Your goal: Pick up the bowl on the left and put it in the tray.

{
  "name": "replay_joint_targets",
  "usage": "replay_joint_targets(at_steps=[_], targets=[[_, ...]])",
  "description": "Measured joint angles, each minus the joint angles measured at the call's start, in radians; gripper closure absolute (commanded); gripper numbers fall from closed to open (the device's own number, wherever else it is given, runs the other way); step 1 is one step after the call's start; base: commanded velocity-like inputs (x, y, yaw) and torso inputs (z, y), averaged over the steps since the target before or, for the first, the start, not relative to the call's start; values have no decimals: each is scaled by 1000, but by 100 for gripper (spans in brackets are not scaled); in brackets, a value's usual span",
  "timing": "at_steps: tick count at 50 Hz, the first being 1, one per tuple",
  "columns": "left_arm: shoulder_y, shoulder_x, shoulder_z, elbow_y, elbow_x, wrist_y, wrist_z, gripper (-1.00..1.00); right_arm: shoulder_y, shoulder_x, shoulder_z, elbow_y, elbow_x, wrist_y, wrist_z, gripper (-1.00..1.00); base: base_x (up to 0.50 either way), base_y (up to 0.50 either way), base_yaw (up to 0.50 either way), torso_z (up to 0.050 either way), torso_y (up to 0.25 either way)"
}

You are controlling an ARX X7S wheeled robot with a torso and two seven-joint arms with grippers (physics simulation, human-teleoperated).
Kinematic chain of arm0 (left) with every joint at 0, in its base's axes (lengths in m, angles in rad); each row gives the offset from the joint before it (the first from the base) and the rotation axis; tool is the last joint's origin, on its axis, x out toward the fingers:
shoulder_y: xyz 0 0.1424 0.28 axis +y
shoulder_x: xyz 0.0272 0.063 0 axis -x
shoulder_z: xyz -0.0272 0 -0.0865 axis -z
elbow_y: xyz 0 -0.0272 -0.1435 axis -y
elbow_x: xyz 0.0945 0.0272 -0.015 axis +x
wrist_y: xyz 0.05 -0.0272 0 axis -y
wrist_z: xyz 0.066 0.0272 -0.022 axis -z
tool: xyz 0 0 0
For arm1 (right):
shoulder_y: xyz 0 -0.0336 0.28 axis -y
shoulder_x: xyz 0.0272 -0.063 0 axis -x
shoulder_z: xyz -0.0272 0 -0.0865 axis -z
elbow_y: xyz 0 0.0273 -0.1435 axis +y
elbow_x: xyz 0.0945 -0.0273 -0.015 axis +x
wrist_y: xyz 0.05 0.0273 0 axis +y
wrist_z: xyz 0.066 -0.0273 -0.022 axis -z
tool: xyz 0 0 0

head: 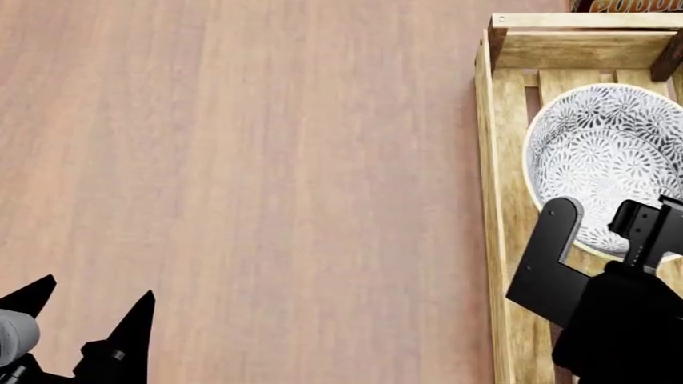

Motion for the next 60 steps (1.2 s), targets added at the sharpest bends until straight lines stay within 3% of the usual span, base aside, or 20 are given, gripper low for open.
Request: replay_joint_targets(at_steps=[25, 60], targets=[[-1, -8, 2, 6, -14, 4, -13, -100, 32, 57, 16, -110, -14, 72, -28, -100, 0, 0, 0, 0, 0], [-11, -27, -29, 49, -88, -14, -62, -100, 163, 399, 107, -738, 58, 315, -186, -100, 0, 0, 0, 0, 0]])
